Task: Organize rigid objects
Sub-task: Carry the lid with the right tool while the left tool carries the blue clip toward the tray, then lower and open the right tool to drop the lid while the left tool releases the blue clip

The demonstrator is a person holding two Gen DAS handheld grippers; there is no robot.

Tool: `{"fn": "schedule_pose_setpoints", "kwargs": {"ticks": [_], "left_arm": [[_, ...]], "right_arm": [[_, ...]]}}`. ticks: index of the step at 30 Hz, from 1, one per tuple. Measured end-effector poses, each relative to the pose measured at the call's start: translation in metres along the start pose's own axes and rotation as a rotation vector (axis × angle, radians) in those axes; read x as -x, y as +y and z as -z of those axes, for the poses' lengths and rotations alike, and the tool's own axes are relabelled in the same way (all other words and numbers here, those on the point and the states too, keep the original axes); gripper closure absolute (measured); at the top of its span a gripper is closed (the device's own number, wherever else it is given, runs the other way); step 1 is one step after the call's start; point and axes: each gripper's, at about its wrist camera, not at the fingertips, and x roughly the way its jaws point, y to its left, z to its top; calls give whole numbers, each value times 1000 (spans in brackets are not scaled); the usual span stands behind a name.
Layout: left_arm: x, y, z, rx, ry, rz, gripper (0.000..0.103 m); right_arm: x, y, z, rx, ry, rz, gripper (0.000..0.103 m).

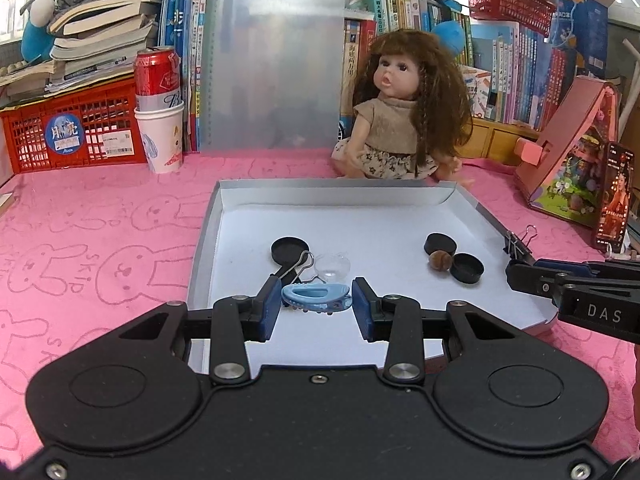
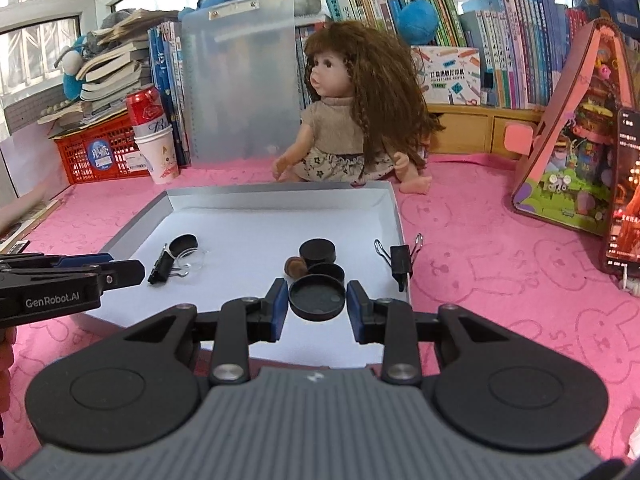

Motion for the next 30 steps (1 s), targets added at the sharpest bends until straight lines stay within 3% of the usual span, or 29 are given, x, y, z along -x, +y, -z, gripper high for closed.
{"fn": "schedule_pose_setpoints", "kwargs": {"ticks": [16, 30], "left_arm": [[-39, 10, -3, 30, 95, -16, 67], [-64, 15, -9, 37, 118, -36, 67]], "right_arm": [[-45, -6, -6, -11, 156, -9, 66], [-71, -2, -20, 12, 189, -7, 66]]}}
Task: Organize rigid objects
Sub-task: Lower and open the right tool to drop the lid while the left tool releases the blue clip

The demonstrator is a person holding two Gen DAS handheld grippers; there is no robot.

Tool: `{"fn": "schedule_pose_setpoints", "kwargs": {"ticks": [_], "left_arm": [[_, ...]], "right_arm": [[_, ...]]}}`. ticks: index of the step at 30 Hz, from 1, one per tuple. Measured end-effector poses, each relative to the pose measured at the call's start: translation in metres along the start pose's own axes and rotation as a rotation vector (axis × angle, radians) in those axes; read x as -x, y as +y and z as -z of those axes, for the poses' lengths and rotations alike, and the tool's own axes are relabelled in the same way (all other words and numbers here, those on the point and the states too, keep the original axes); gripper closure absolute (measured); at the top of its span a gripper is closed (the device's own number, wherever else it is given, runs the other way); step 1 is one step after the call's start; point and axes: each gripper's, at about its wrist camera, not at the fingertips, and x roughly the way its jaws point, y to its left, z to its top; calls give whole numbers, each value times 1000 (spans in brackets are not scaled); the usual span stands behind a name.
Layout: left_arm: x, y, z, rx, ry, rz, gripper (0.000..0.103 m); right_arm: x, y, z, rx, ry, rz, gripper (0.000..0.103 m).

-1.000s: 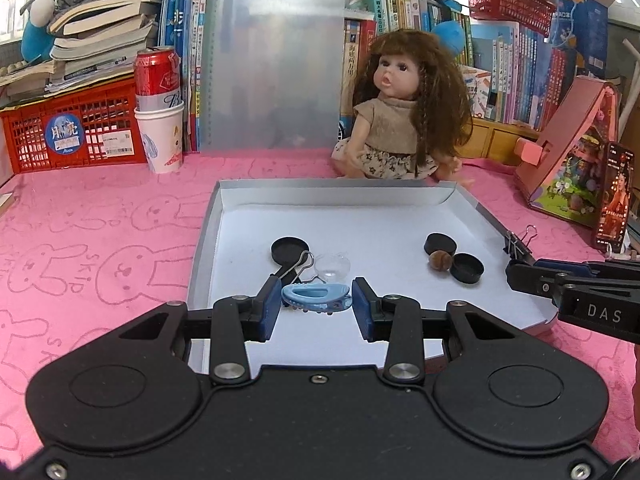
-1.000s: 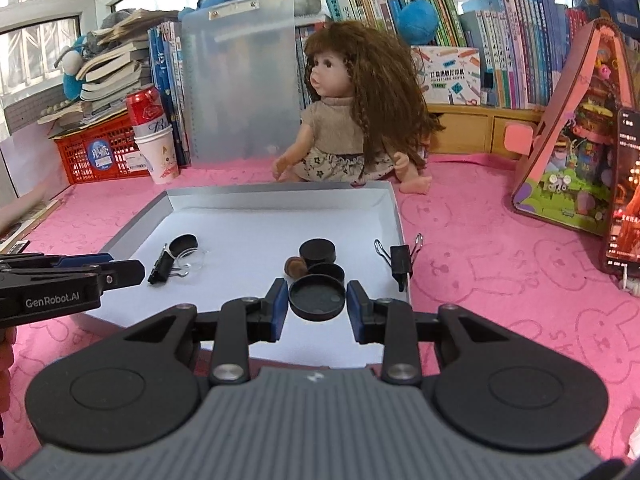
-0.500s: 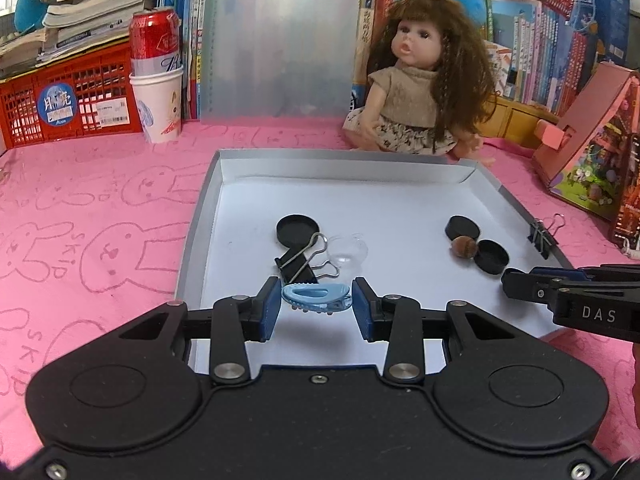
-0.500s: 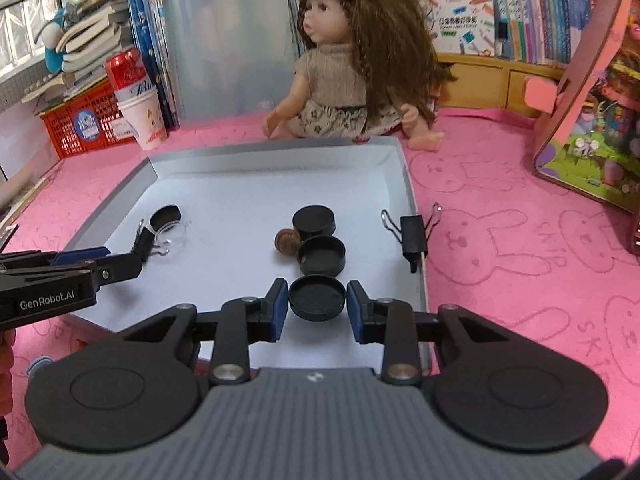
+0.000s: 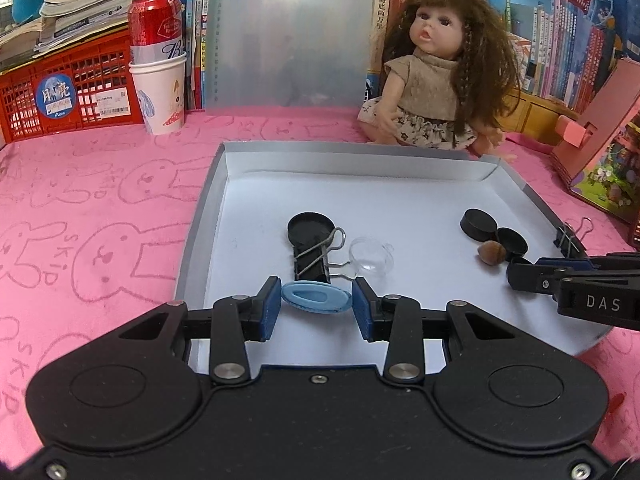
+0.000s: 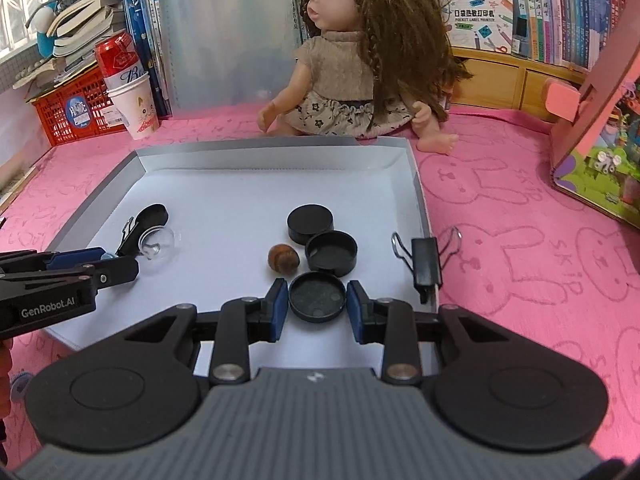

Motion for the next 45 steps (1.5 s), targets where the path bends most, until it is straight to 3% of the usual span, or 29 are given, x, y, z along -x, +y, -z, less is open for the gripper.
{"fn": "schedule_pose_setpoints", "kwargs": {"ticks": [14, 23, 29, 32, 43, 45], "left_arm": [[-20, 5, -19, 16, -2, -14, 67], [-13, 3, -15, -10, -18, -2, 67], [-11, 2, -14, -18, -21, -15, 66], [-9, 1, -14, -24, -24, -16, 66], [3, -3, -14, -31, -42, 0, 52], [7, -3, -14, -27, -44, 5, 40]], "right_arm": [[-21, -3, -23, -11, 27, -23, 65], [-19, -3, -20, -20, 22, -53, 65], [-16, 7, -16, 42, 14, -48, 62], [-13, 9, -14, 50, 5, -48, 49], [0, 15, -12, 78, -38, -36, 36], [4, 16, -11, 83, -50, -36, 34]]}}
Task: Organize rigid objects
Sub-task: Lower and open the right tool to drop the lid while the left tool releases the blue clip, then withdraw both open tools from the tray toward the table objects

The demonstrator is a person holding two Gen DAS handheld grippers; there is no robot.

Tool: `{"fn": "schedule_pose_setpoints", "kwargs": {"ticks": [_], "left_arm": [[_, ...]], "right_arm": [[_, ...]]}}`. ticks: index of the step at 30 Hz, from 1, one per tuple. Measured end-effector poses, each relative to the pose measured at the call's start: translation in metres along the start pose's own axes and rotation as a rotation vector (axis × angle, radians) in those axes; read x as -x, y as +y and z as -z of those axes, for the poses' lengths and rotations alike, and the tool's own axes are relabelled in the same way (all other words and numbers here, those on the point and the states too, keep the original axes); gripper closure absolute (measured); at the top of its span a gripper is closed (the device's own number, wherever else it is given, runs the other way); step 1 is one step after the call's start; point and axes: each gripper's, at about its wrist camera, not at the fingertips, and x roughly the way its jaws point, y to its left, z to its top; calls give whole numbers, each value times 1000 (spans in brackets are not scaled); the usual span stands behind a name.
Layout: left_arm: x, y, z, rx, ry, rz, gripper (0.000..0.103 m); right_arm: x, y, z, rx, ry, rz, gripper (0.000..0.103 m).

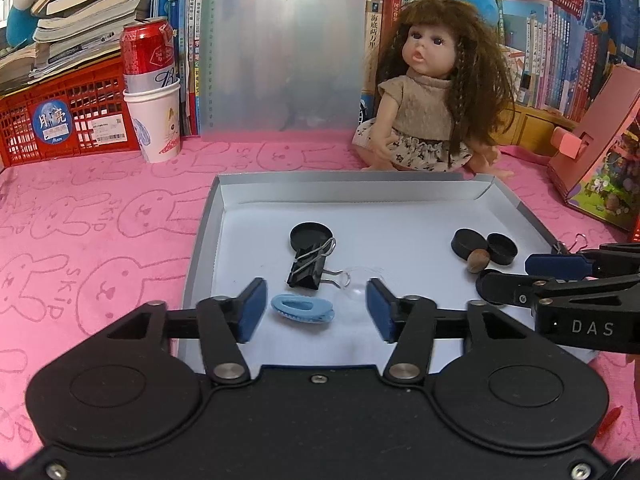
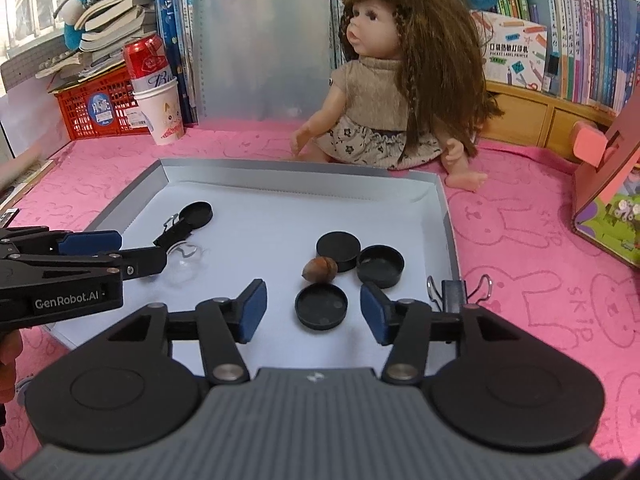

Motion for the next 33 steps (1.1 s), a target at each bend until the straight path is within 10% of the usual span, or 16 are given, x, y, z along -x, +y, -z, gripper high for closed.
{"fn": "schedule_pose_setpoints", "kwargs": {"ticks": [33], "left_arm": [[91, 0, 48, -3, -87, 77, 29]], "right_arm": [[84, 17, 49, 78, -172, -88, 17]]}}
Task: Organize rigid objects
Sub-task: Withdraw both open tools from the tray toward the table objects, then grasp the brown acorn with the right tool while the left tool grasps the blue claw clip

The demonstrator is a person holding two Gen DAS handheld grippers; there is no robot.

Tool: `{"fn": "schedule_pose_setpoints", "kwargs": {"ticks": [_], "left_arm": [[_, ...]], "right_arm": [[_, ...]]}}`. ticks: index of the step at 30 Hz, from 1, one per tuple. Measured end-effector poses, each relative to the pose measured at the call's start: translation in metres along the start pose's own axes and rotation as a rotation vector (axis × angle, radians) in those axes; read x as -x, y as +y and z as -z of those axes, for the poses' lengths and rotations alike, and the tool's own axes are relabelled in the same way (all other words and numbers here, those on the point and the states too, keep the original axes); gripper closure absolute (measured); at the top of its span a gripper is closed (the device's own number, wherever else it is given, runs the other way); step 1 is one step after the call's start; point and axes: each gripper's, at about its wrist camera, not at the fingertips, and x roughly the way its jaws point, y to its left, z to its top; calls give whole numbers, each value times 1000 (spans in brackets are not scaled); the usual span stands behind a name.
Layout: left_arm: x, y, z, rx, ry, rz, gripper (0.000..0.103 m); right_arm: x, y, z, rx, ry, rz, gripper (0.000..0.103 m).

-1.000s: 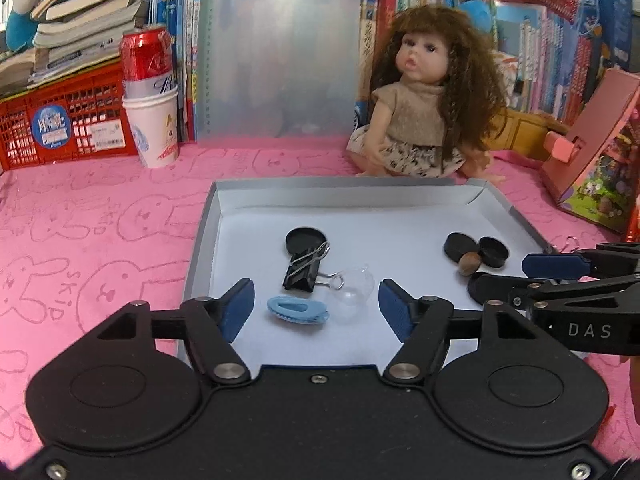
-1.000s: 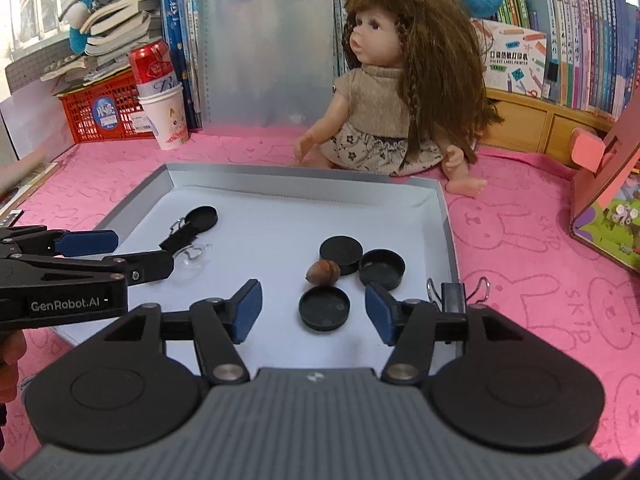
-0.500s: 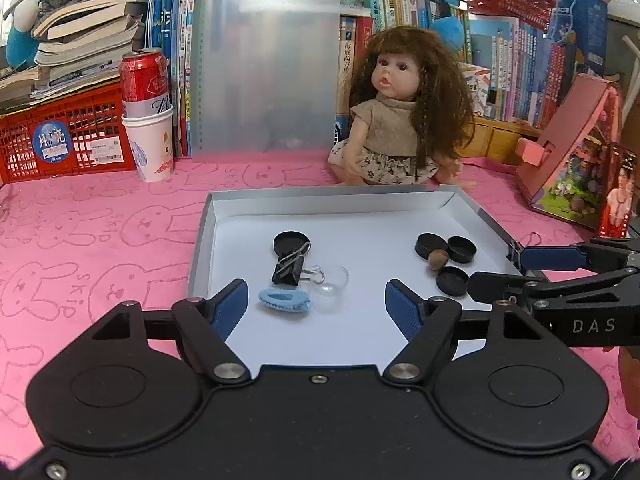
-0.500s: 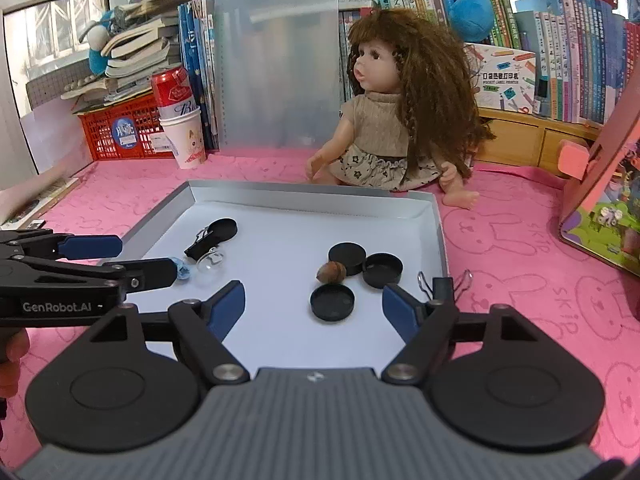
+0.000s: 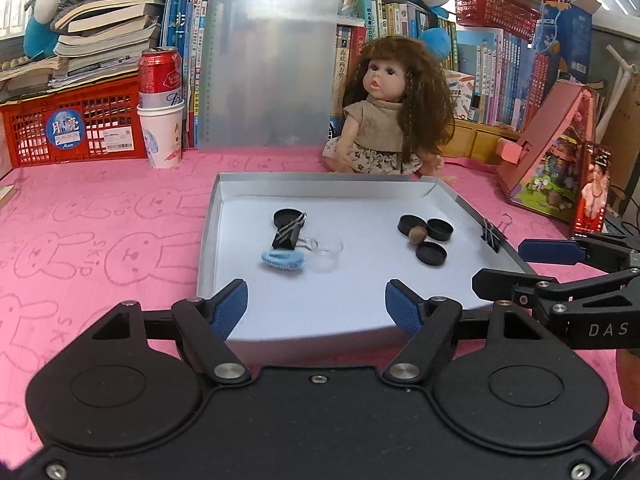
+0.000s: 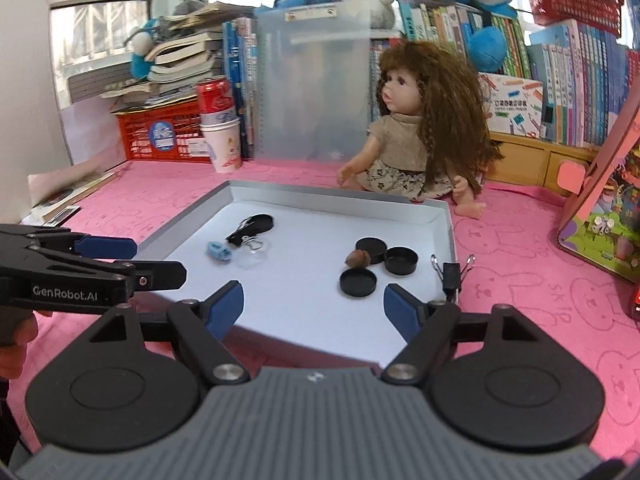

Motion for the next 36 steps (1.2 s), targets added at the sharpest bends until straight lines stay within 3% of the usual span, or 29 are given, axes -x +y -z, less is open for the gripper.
{"fn": "schedule_pose_setpoints", "kwargs": {"ticks": [17, 29, 36], "left_arm": [[32, 8, 48, 29, 3, -42, 29], [41, 21, 71, 57, 21, -91, 30], [42, 23, 78, 52, 21, -101, 46]], "right_arm": [[16, 39, 44, 179, 15, -57, 16], [9, 56, 60, 204, 47, -62, 16], [7, 61, 64, 209, 60, -76, 19]]}}
